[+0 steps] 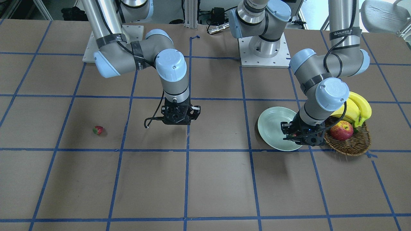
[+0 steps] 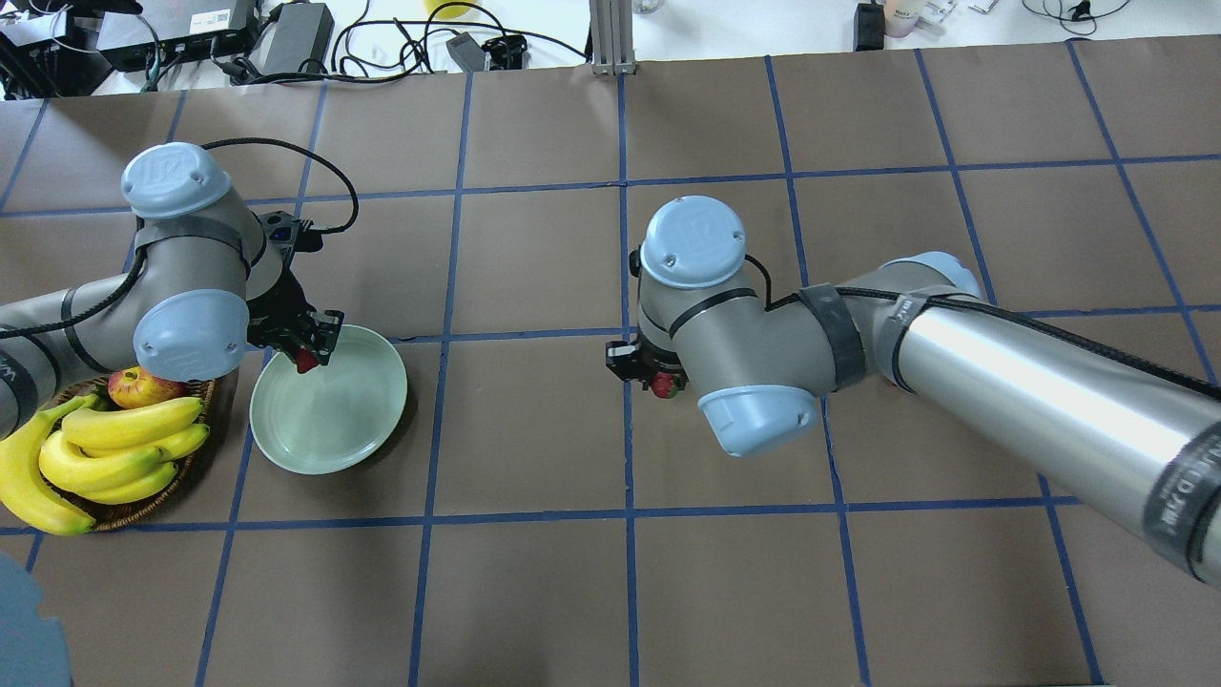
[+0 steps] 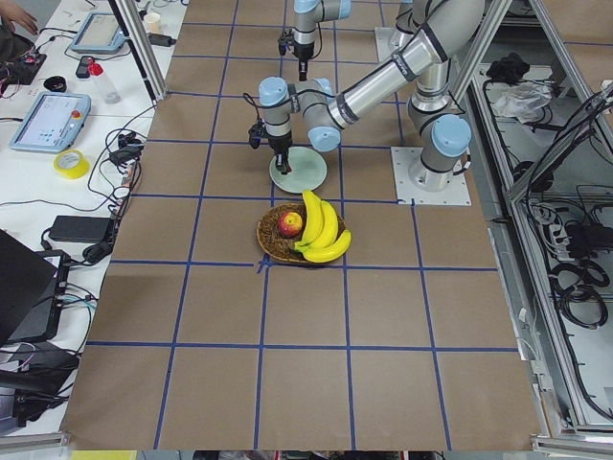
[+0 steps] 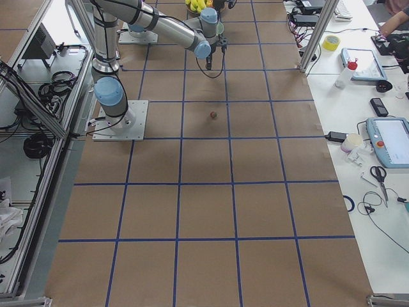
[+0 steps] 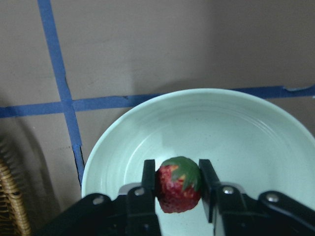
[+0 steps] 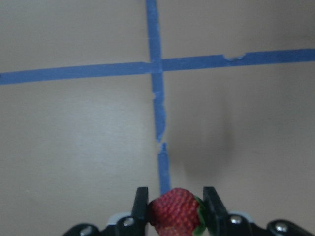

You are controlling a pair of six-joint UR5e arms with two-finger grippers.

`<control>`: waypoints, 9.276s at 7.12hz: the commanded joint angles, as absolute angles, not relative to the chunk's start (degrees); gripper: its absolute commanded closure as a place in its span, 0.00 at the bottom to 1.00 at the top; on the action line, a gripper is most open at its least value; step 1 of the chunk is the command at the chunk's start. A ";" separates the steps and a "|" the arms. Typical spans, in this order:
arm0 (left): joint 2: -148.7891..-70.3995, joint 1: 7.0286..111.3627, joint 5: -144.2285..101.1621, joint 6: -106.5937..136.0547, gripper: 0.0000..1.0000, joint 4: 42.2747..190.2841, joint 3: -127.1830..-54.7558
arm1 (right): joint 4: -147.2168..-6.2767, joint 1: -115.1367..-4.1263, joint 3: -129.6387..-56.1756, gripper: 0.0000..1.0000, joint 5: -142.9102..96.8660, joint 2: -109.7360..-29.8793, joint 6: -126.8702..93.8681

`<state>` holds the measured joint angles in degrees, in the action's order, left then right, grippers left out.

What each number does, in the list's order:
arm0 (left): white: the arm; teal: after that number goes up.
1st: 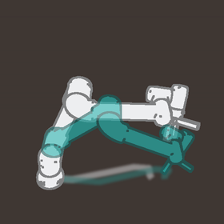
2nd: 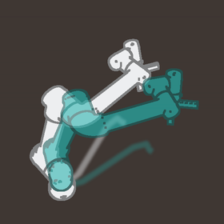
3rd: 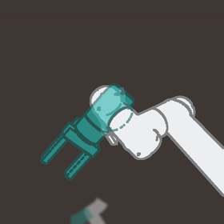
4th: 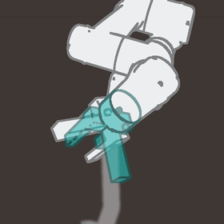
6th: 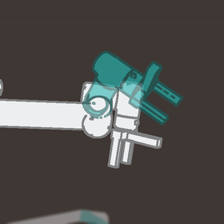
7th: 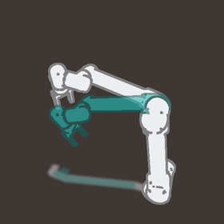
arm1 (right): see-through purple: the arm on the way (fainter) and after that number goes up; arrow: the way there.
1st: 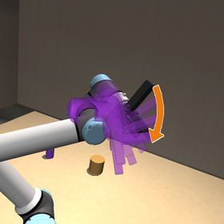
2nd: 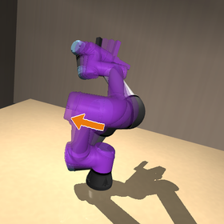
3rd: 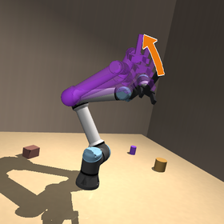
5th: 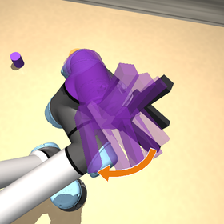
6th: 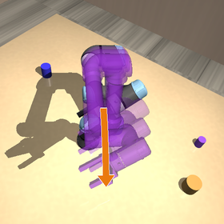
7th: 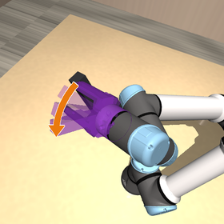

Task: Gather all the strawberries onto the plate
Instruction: 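Drop the strawberry on the plate with left gripper while right sets another at center, then grasp the center strawberry with the left gripper while the right gripper grasps the last strawberry, then release the strawberry on the plate with left gripper while right sets another at center, then grasp the last center strawberry with the left gripper while the right arm rises away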

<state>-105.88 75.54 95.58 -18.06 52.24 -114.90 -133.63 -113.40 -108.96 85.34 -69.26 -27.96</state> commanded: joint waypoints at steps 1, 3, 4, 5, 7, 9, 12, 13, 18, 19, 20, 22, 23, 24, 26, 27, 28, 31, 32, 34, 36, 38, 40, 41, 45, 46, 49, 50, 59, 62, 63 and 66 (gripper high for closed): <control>-106.34 74.80 95.36 -18.19 0.21 52.21 -114.96 | -135.25 -115.92 -104.52 0.68 82.35 -64.71 -36.36; -105.65 74.79 95.54 -17.93 0.00 52.38 -113.65 | -136.14 -117.33 -103.89 0.51 82.53 -61.88 -37.79; -105.38 75.23 95.54 -17.84 0.00 52.56 -112.42 | -136.14 -117.33 -103.97 0.24 82.53 -61.70 -37.79; -105.12 75.93 95.36 -17.32 0.00 52.73 -111.89 | -136.14 -117.33 -104.06 0.11 82.62 -61.53 -37.71; -104.59 78.03 93.71 -14.78 0.00 52.73 -110.31 | -135.36 -117.16 -103.80 0.03 83.67 -62.05 -35.70; -104.59 83.38 93.43 -7.07 0.00 52.82 -108.81 | -131.78 -110.44 -104.67 0.00 85.08 -68.25 -25.73; -106.51 93.73 89.83 20.71 0.00 51.86 -108.20 | -124.01 -96.81 -110.62 0.01 88.94 -75.22 -0.51; -107.57 98.04 89.82 36.40 0.00 52.12 -107.85 | -124.27 -92.77 -113.53 0.01 89.90 -76.63 8.26; -113.81 105.56 89.65 55.90 0.03 51.77 -108.19 | -144.09 -80.26 -127.68 0.04 92.55 -77.70 45.98; -114.78 105.64 87.21 55.81 0.09 51.85 -108.19 | -145.62 -80.24 -128.49 0.05 92.55 -77.70 48.66; -114.96 105.91 86.93 55.81 0.13 51.86 -108.19 | -145.63 -80.24 -128.58 0.10 92.29 -77.26 50.43; -114.79 106.00 86.84 54.06 0.50 51.94 -108.19 | -145.72 -80.07 -128.93 0.23 92.72 -77.08 55.72; -114.79 106.00 86.84 54.05 0.62 51.94 -108.19 | -145.64 -80.07 -129.02 0.37 92.72 -77.08 56.42; -114.87 106.08 86.84 53.88 0.92 51.86 -108.19 | -145.55 -80.07 -129.02 0.45 93.33 -77.08 56.51; -114.70 106.17 86.66 53.35 1.00 51.86 -108.28 | -145.02 -80.07 -129.02 0.61 94.65 -76.99 56.60; -113.22 106.00 86.75 48.30 1.00 51.59 -108.19 | -145.02 -80.07 -129.02 0.74 94.66 -77.08 56.25; -112.33 105.39 86.84 45.12 1.00 51.68 -107.85 | -145.19 -80.07 -129.02 0.78 94.48 -77.08 55.47; -107.16 95.76 87.80 27.07 1.00 54.57 -108.20 | -143.70 -85.91 -127.80 0.78 93.69 -78.05 38.56; -104.79 90.58 88.24 16.19 1.00 58.76 -108.19 | -140.39 -91.35 -125.27 0.78 93.52 -78.05 25.36; -102.93 78.46 88.24 -3.67 1.00 61.95 -108.72 | -132.84 -101.21 -115.36 0.78 87.15 -75.25 1.95; -103.18 71.31 89.56 -17.54 1.00 59.79 -112.83 | -133.59 -107.98 -110.58 0.78 82.62 -70.34 -12.42; -105.29 71.19 93.04 -18.10 0.98 57.04 -113.12 | -135.33 -111.51 -108.73 0.76 82.44 -67.43 -19.31; -105.64 71.54 95.98 -17.76 0.30 57.48 -112.86 | -137.55 -116.35 -100.60 0.70 83.23 -59.80 -25.28; -105.30 72.24 95.89 -17.49 0.27 57.74 -112.68 | -137.11 -116.45 -98.98 0.66 82.54 -58.72 -26.79; -102.57 83.04 94.22 -9.67 0.27 58.53 -108.99 | -132.29 -116.28 -98.79 0.02 83.66 -59.49 -24.36; -102.22 83.75 93.87 -9.41 0.27 58.71 -108.98 | -129.84 -114.45 -99.31 0.01 83.93 -63.33 -18.52; -102.91 89.26 91.32 4.75 0.27 58.54 -107.85 | -119.46 -101.13 -101.58 0.02 84.90 -71.78 -5.24; -104.14 93.82 90.80 11.10 0.27 58.45 -106.01 | -119.10 -95.16 -104.04 0.02 87.77 -75.20 0.64; -116.62 102.74 81.12 19.86 0.29 48.69 -106.61 | -83.57 -87.28 -82.07 0.00 90.87 -88.42 5.71; -116.81 102.74 80.95 19.86 0.34 48.25 -106.96 | -80.59 -87.19 -79.97 0.00 85.45 -89.91 7.38; -116.72 102.74 80.86 19.95 0.38 47.73 -106.88 | -80.68 -87.36 -80.59 0.00 85.95 -90.09 6.60; -116.81 102.83 80.86 20.04 0.74 47.81 -107.05 | -86.73 -98.56 -80.51 0.00 91.71 -87.11 -7.34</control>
<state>-116.79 102.77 80.86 19.97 47.77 -106.95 -84.81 -92.93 -80.56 87.78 -88.42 -1.24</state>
